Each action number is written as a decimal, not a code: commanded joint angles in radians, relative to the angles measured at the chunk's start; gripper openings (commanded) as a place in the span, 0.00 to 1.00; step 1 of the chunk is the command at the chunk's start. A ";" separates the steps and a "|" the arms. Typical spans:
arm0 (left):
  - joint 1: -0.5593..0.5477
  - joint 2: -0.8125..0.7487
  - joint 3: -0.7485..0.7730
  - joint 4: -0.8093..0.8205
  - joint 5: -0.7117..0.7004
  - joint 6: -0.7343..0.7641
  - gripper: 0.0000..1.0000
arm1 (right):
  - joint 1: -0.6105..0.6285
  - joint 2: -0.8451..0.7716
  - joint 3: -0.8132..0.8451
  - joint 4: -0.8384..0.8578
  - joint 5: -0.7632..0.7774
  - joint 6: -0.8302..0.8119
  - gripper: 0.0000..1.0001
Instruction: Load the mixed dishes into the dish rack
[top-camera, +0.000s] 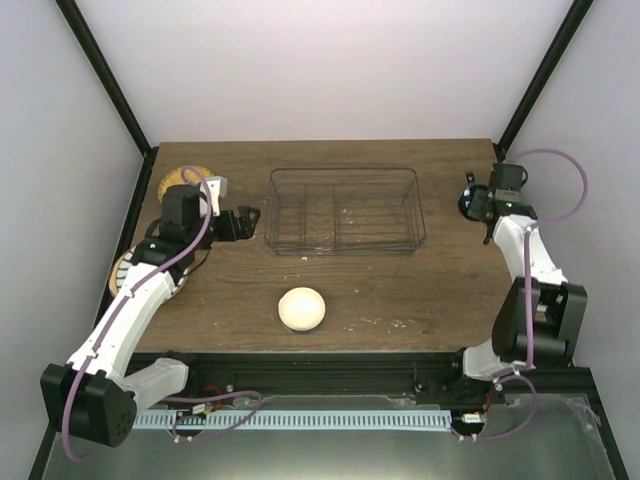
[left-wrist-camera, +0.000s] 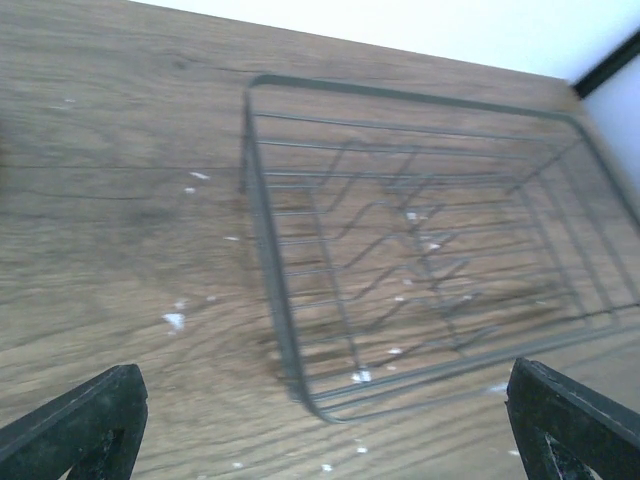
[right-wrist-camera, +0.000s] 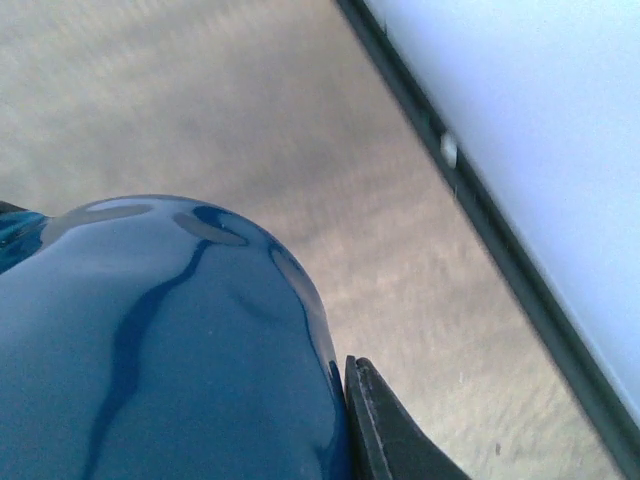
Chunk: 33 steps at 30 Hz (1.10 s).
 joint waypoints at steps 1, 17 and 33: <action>-0.003 0.017 0.079 0.024 0.205 -0.072 1.00 | 0.162 -0.150 -0.062 0.262 0.147 -0.110 0.01; -0.080 0.172 0.157 0.166 0.523 -0.384 1.00 | 0.901 -0.348 -0.516 1.151 0.668 -0.682 0.01; -0.213 0.324 0.092 0.384 0.600 -0.550 0.97 | 1.066 -0.199 -0.639 1.815 0.737 -1.133 0.01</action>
